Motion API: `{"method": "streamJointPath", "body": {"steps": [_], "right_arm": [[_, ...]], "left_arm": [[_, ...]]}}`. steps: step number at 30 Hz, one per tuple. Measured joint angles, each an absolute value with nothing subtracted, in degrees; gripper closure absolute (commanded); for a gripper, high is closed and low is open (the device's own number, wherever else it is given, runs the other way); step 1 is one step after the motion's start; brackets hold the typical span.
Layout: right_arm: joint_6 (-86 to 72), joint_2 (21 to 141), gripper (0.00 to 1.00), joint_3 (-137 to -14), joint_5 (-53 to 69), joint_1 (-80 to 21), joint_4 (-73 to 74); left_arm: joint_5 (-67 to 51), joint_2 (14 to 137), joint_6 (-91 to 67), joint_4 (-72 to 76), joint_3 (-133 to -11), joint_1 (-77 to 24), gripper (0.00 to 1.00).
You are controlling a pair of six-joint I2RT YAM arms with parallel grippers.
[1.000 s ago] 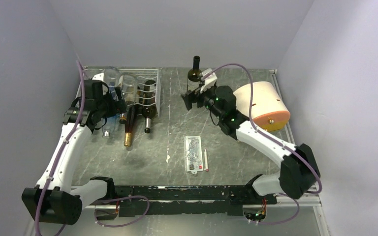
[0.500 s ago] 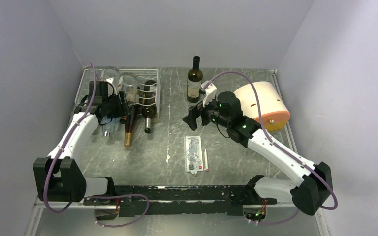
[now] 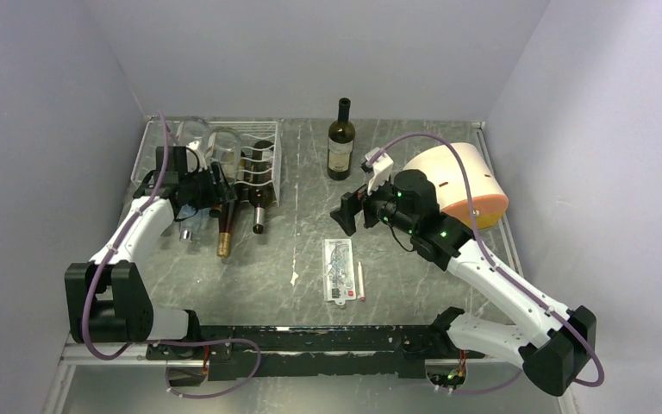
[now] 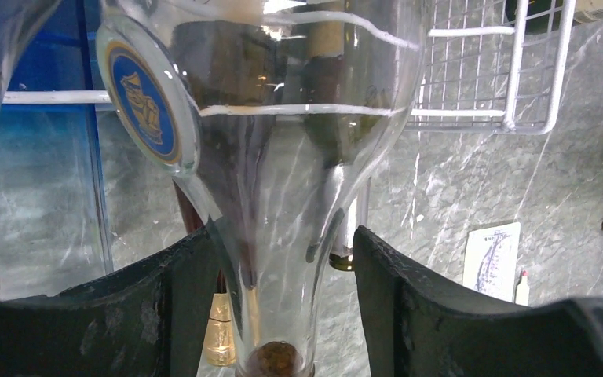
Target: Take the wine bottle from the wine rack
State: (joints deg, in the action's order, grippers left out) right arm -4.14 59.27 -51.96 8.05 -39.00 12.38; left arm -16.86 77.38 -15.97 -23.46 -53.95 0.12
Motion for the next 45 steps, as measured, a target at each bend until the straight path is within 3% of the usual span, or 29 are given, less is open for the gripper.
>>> {"method": "streamJointPath", "body": {"steps": [6,24,38,45], "right_arm": [[-4.71,59.79,0.0,-51.96,7.94,-39.0,12.43],[-5.45,59.99,0.0,-51.96,6.57,-39.0,14.09],[-6.48,62.17,0.0,-52.42,6.48,-39.0,14.24],[-7.66,63.7,0.0,-54.43,6.87,-39.0,14.57]], "left_arm": [[-19.29,77.43,-15.84,-22.09,-53.17,1.58,0.46],[-27.29,76.77,-18.44,-21.98,-52.99,4.1,0.93],[-40.23,76.44,-32.05,-22.48,-54.48,8.71,0.93],[-48.27,76.53,-42.35,-15.38,-52.25,10.79,0.93]]}}
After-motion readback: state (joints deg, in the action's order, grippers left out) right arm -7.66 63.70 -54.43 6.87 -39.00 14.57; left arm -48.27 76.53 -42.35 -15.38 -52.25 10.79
